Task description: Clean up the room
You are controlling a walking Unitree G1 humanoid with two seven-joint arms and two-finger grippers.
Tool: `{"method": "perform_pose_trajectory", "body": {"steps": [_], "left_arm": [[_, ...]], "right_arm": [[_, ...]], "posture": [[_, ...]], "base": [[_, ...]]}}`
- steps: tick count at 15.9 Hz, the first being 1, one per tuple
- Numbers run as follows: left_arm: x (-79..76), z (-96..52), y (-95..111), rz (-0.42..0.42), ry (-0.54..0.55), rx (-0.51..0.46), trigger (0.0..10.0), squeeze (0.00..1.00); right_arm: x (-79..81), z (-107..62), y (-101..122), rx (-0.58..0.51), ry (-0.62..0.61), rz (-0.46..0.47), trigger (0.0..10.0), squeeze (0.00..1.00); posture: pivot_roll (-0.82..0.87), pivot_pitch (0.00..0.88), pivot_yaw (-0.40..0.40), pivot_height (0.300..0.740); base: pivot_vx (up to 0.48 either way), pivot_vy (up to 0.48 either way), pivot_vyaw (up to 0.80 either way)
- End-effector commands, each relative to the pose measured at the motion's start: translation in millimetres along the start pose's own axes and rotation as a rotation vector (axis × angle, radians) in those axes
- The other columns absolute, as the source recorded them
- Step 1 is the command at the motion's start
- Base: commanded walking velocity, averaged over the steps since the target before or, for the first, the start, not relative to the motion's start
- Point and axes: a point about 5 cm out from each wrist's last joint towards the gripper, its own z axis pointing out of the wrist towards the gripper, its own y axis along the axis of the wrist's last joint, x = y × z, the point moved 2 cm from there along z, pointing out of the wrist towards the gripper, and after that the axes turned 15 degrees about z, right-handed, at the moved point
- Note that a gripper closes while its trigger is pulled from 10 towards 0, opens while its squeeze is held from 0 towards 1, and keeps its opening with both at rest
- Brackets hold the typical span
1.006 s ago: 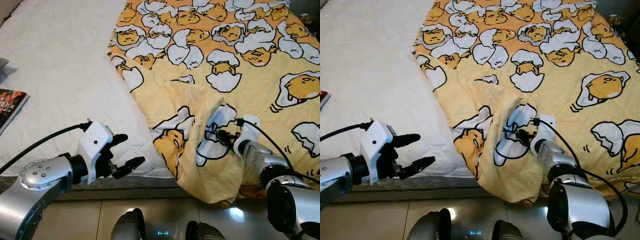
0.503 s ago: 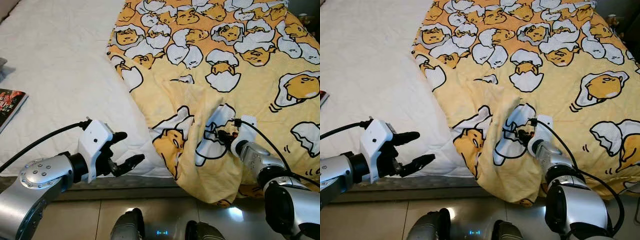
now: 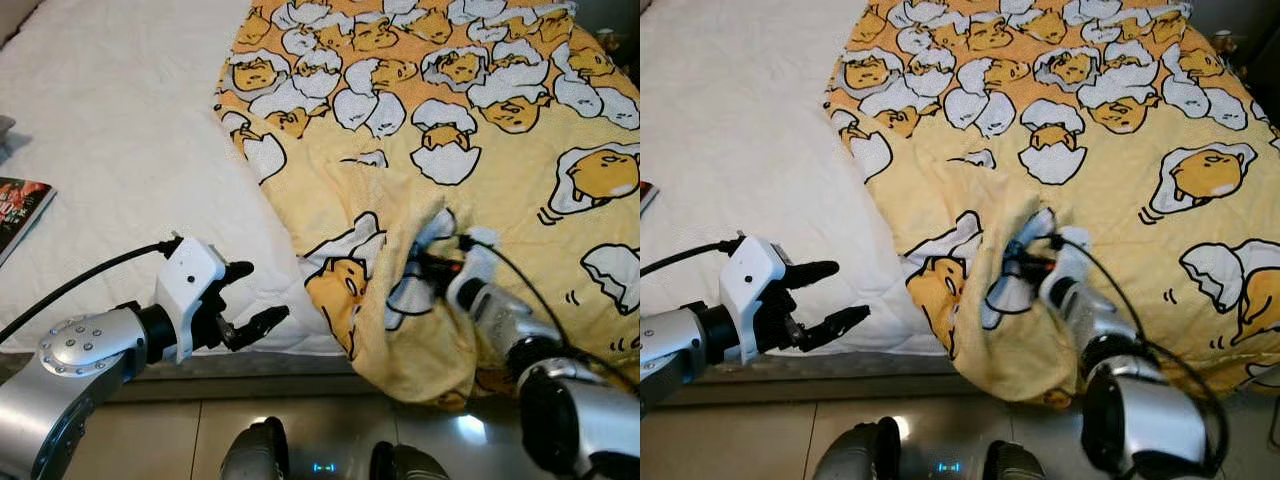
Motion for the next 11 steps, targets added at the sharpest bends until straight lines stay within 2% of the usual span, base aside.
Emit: {"method": "perform_pose_trajectory", "body": {"steps": [1, 3, 4, 5, 6, 7, 8, 9, 10, 11], "left_arm": [[-0.4, 0.0, -2, -0.001, 0.003, 0.004, 10.0, 0.00], [0.3, 2.3, -2, -0.001, 0.009, -0.008, 10.0, 0.00], [0.5, 3.7, -2, 0.000, 0.010, -0.013, 10.0, 0.00], [1.0, 4.9, -1, 0.002, 0.012, -0.019, 10.0, 0.00], [1.2, 5.8, -1, 0.003, 0.013, -0.023, 10.0, 0.00], [1.1, 7.3, 0, 0.005, 0.012, -0.030, 10.0, 0.00], [-0.5, 9.7, 0, 0.007, 0.005, -0.038, 10.0, 0.00], [-1.7, 10.8, 0, 0.008, 0.002, -0.040, 10.0, 0.00], [-2.5, 11.5, 0, 0.011, -0.001, -0.042, 10.0, 0.00], [-2.7, 11.7, 0, 0.012, -0.002, -0.042, 10.0, 0.00]], "right_arm": [[11.0, 2.1, -5, 0.022, 0.108, 0.006, 0.0, 0.00], [43.8, -1.0, -37, 0.170, 0.418, -0.005, 0.0, 0.00], [58.3, -6.8, -52, 0.242, 0.533, -0.027, 0.0, 0.00], [73.7, -16.3, -69, 0.329, 0.643, -0.069, 0.0, 0.00], [81.7, -23.0, -79, 0.387, 0.706, -0.102, 0.0, 0.00], [90.8, -35.2, -97, 0.494, 0.793, -0.168, 0.0, 0.00], [90.4, -48.6, -119, 0.631, 0.852, -0.299, 0.0, 0.00], [85.7, -52.2, -129, 0.681, 0.847, -0.384, 0.0, 0.00], [83.2, -53.3, -133, 0.694, 0.820, -0.432, 2.2, 0.00], [82.3, -53.2, -133, 0.695, 0.809, -0.444, 2.2, 0.00]], "posture": [[0.24, 0.149, 0.005, 0.740], [0.22, 0.122, -0.001, 0.740], [0.22, 0.110, -0.002, 0.740], [0.21, 0.104, -0.003, 0.740], [0.21, 0.099, -0.002, 0.740], [0.21, 0.096, -0.002, 0.740], [0.20, 0.092, -0.002, 0.740], [0.20, 0.091, -0.003, 0.740], [0.20, 0.092, -0.004, 0.740], [0.20, 0.092, -0.004, 0.740]], "base": [[0.000, 0.000, 0.00], [0.000, 0.000, 0.00], [0.000, 0.000, 0.00], [0.000, 0.000, 0.00], [0.000, 0.000, 0.00], [0.000, 0.000, 0.00], [0.000, 0.000, 0.00], [0.000, 0.000, 0.00], [0.000, 0.000, 0.00], [0.000, 0.000, 0.00]]}}
